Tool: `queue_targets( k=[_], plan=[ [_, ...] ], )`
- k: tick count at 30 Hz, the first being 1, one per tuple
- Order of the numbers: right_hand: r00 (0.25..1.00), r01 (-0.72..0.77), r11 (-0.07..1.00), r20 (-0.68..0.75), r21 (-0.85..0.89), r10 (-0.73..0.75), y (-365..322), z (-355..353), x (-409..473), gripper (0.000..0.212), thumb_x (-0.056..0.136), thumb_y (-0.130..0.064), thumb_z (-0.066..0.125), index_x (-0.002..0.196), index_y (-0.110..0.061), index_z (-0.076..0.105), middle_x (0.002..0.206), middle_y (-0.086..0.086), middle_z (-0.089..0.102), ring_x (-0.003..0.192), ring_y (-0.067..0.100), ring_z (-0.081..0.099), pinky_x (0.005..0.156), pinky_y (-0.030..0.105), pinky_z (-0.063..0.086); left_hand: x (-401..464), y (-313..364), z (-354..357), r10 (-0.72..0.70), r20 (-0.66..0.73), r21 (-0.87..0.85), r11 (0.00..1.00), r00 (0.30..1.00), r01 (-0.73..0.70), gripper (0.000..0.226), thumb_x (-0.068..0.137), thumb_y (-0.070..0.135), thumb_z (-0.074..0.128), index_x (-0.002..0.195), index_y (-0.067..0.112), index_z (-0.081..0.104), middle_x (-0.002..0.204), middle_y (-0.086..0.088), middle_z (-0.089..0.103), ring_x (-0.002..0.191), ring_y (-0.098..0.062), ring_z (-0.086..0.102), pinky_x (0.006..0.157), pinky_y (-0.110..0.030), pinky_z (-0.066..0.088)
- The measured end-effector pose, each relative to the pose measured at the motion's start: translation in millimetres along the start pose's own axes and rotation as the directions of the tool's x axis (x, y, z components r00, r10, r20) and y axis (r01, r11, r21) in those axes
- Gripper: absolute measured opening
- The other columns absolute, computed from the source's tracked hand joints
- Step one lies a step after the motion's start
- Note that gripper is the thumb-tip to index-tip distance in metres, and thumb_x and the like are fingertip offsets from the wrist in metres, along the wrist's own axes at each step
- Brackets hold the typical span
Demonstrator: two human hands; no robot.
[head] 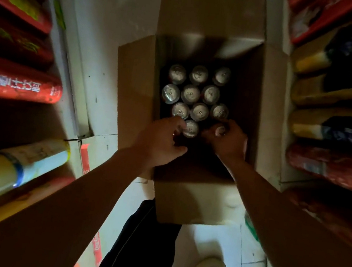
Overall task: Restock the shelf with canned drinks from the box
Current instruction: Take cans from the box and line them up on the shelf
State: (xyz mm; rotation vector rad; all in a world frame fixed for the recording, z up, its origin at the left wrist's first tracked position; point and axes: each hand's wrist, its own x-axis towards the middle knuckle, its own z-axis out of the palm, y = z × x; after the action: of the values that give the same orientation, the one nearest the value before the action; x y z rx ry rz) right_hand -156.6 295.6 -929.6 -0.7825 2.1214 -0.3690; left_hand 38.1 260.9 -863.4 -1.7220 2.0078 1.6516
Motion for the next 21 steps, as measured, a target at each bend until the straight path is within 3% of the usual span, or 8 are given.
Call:
queue_targets(
  k=[2, 4, 6, 10, 13, 16, 18, 21],
  plan=[
    [0.999, -0.041, 0.980, 0.013, 0.196, 0.039, -26, -48, -40, 0.034, 0.061, -0.040, 0.082, 0.088, -0.031, 0.063, 0.083, -0.008, 0.071, 0.080, 0.021, 0.073, 0.070, 0.044, 0.062, -11, 32, -6, 0.044, 0.064, 0.012, 0.999, 0.997, -0.045, 0.076, 0.064, 0.029, 0.087, 0.131, 0.021, 0.052, 0.124, -0.001, 0.058, 0.109, -0.019, 0.059, 0.096, -0.041, 0.050],
    [0.999, -0.038, 0.945, 0.044, 0.324, 0.025, -56, -99, -88, 0.021, 0.073, -0.024, 0.081, 0.087, -0.028, 0.065, 0.078, -0.007, 0.068, 0.074, 0.024, 0.073, 0.056, 0.049, 0.061, -28, 78, -13, 0.127, 0.139, 0.071, 0.988, 0.982, -0.138, 0.098, 0.057, 0.037, 0.090, 0.140, 0.020, 0.043, 0.133, -0.001, 0.052, 0.119, -0.016, 0.052, 0.102, -0.033, 0.043],
    [0.997, -0.004, 0.918, 0.070, 0.397, -0.026, -86, -149, -138, 0.018, 0.076, -0.017, 0.080, 0.085, -0.027, 0.068, 0.074, -0.006, 0.068, 0.069, 0.021, 0.073, 0.051, 0.048, 0.060, -52, 131, -23, 0.192, 0.199, 0.113, 0.969, 0.961, -0.218, 0.095, 0.052, 0.038, 0.092, 0.134, 0.021, 0.049, 0.124, 0.006, 0.057, 0.109, -0.011, 0.055, 0.095, -0.025, 0.044],
    [0.992, 0.119, 0.886, -0.009, 0.448, -0.129, -132, -256, -235, 0.019, 0.075, -0.023, 0.081, 0.090, -0.023, 0.069, 0.061, -0.006, 0.067, 0.045, 0.008, 0.061, 0.040, 0.027, 0.050, -121, 234, -50, 0.308, 0.151, 0.015, 0.950, 0.939, -0.313, 0.063, 0.050, 0.027, 0.089, 0.107, 0.022, 0.065, 0.099, 0.008, 0.073, 0.090, -0.008, 0.069, 0.080, -0.035, 0.056],
    [0.974, 0.226, 0.862, -0.078, 0.454, -0.214, -148, -338, -317, 0.043, 0.065, -0.038, 0.088, 0.102, -0.030, 0.066, 0.074, -0.006, 0.071, 0.053, 0.003, 0.062, 0.047, 0.022, 0.045, -194, 319, -65, 0.399, 0.136, -0.106, 0.916, 0.907, -0.387, 0.064, 0.054, 0.012, 0.091, 0.112, 0.019, 0.065, 0.101, 0.008, 0.074, 0.094, -0.005, 0.070, 0.086, -0.035, 0.057],
    [0.953, 0.302, 0.853, -0.171, 0.425, -0.252, -145, -399, -398, 0.065, 0.055, -0.029, 0.095, 0.113, -0.026, 0.066, 0.089, -0.006, 0.075, 0.071, 0.000, 0.069, 0.060, 0.018, 0.052, -266, 395, -68, 0.482, 0.134, -0.239, 0.864, 0.866, -0.444, 0.081, 0.053, 0.007, 0.095, 0.123, 0.017, 0.056, 0.111, 0.004, 0.070, 0.104, -0.005, 0.067, 0.089, -0.029, 0.057],
    [0.932, 0.342, 0.827, -0.276, 0.445, -0.236, -137, -446, -464, 0.057, 0.057, -0.025, 0.095, 0.108, -0.020, 0.070, 0.089, -0.006, 0.076, 0.078, -0.002, 0.070, 0.067, 0.017, 0.052, -319, 448, -57, 0.587, 0.135, -0.216, 0.803, 0.798, -0.555, 0.091, 0.051, 0.009, 0.095, 0.129, 0.016, 0.048, 0.121, 0.000, 0.065, 0.112, -0.011, 0.064, 0.095, -0.037, 0.055],
    [0.868, 0.410, 0.802, -0.455, 0.435, -0.197, -120, -510, -539, 0.049, 0.058, -0.024, 0.094, 0.101, -0.020, 0.070, 0.085, -0.006, 0.075, 0.076, -0.002, 0.069, 0.067, 0.018, 0.053, -381, 517, -32, 0.681, 0.147, -0.251, 0.727, 0.717, -0.639, 0.089, 0.049, 0.019, 0.093, 0.126, 0.019, 0.047, 0.121, -0.005, 0.065, 0.113, -0.023, 0.064, 0.096, -0.053, 0.051]
  ],
)
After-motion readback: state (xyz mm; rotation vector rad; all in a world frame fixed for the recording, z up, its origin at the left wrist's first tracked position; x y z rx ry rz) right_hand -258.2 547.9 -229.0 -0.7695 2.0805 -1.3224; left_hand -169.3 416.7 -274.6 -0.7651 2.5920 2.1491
